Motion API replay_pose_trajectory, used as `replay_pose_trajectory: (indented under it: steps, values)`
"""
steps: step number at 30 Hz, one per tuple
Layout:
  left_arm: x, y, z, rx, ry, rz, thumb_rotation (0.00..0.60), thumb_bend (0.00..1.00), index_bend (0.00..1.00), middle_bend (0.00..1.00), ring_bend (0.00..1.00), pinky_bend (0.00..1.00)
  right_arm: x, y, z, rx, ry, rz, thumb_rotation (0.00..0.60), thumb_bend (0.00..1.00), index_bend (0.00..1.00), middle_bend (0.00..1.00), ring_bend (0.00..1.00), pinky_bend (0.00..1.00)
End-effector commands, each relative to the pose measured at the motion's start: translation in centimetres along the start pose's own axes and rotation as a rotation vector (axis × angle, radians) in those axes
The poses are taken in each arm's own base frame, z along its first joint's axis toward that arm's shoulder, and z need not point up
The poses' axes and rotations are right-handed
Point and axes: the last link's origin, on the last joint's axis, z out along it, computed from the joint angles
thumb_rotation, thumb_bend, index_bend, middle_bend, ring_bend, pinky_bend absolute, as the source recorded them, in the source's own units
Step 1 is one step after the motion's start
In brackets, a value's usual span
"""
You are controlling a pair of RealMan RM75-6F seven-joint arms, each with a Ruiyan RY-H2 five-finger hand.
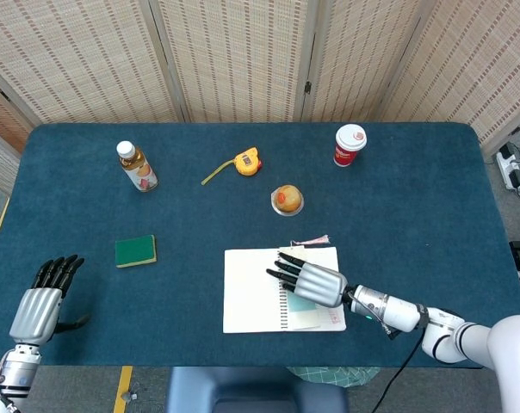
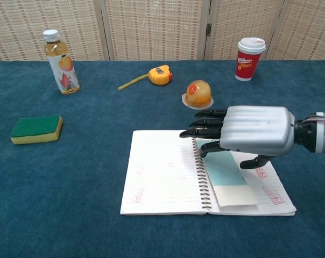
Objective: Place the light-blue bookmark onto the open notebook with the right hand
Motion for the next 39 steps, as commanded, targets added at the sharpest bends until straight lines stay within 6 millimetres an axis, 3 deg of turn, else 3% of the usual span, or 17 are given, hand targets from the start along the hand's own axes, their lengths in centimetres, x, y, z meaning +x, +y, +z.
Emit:
replay_pose_trajectory:
  steps: [1, 16, 22, 29, 33, 35, 36, 38, 39]
  values:
    - [0.0, 0.0, 0.0, -0.003, -0.001, -0.003, 0.600, 0.13, 0.13, 0.10, 0.02, 0.06, 0.2, -0.1, -0.2, -0.022, -0.016, -0.009, 0.600, 0.28, 0.29, 0.00, 0.00, 0.00]
    - [0.4, 0.1, -0.2, -0.014, 0.007, -0.015, 0.600, 0.13, 0.13, 0.10, 0.02, 0.06, 1.2, -0.6, -0.6, -0.032, -0.001, 0.006, 0.600, 0.28, 0.29, 0.00, 0.00, 0.00]
    - [0.4, 0.1, -0.3, -0.013, 0.009, -0.013, 0.600, 0.13, 0.13, 0.10, 0.02, 0.06, 2.0, 0.4, -2.2, -0.104, 0.025, 0.149, 0.600, 0.28, 0.28, 0.00, 0.00, 0.00]
    - [0.3, 0.3, -0.3, -0.020, 0.005, -0.013, 0.600, 0.13, 0.13, 0.10, 0.02, 0.06, 1.8, 1.8, -5.0, -0.240, -0.008, 0.359, 0.600, 0.28, 0.19, 0.00, 0.00, 0.00]
    - [0.3, 0.5, -0.2, -0.026, 0.003, -0.021, 0.600, 0.13, 0.13, 0.10, 0.02, 0.06, 1.1, 2.3, -5.7, -0.299, -0.094, 0.467, 0.600, 0.28, 0.05, 0.00, 0.00, 0.00]
    - [0.4, 0.6, -0.2, -0.029, 0.005, -0.029, 0.600, 0.13, 0.13, 0.10, 0.02, 0.06, 1.1, 2.7, -6.0, -0.330, -0.132, 0.511, 0.600, 0.31, 0.01, 0.05, 0.03, 0.00]
    - [0.4, 0.6, -0.2, -0.031, 0.006, -0.032, 0.600, 0.13, 0.13, 0.10, 0.02, 0.06, 1.2, 2.9, -6.0, -0.339, -0.141, 0.523, 0.600, 0.32, 0.00, 0.13, 0.09, 0.05]
    - [0.5, 0.6, -0.3, -0.032, 0.005, -0.040, 0.600, 0.13, 0.13, 0.10, 0.02, 0.06, 1.4, 3.1, -6.1, -0.349, -0.164, 0.541, 0.600, 0.35, 0.00, 0.29, 0.30, 0.28]
    - [0.5, 0.6, -0.3, -0.032, 0.004, -0.043, 0.600, 0.13, 0.13, 0.10, 0.02, 0.06, 1.5, 3.2, -6.1, -0.352, -0.177, 0.552, 0.600, 0.37, 0.00, 0.43, 0.48, 0.49]
